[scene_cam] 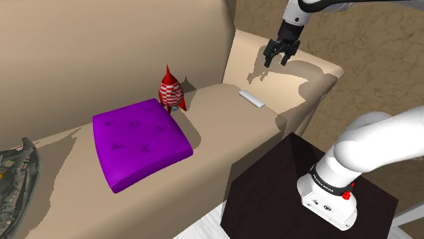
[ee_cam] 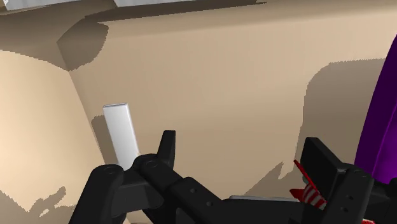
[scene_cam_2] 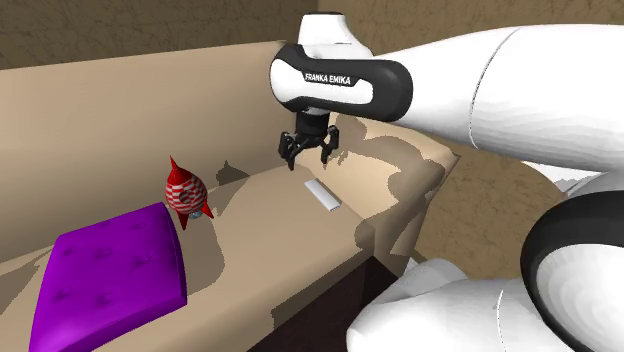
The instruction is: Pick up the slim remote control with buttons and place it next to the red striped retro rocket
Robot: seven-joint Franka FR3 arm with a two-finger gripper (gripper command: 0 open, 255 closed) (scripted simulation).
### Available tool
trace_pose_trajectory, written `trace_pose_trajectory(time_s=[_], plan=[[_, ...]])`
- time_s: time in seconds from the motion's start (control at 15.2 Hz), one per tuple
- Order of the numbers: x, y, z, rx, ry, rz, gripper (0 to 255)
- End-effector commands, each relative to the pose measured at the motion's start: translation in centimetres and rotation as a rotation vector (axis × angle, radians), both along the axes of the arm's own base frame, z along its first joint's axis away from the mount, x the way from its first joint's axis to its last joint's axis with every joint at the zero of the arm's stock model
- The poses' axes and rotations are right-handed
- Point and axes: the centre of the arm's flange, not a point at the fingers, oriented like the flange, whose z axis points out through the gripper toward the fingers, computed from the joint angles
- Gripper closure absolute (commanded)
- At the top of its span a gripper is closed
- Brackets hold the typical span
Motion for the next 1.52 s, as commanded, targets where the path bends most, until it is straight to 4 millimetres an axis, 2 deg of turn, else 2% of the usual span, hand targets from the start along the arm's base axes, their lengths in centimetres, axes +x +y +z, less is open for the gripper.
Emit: trace_pose_trajectory(time_s=[0.0,1.45], plan=[[1.3,-1.2,-2.0,-0.003,0.005,-0.002,0],[16.3,-14.9,-23.1,-0.030,0.072,-0.029,0]])
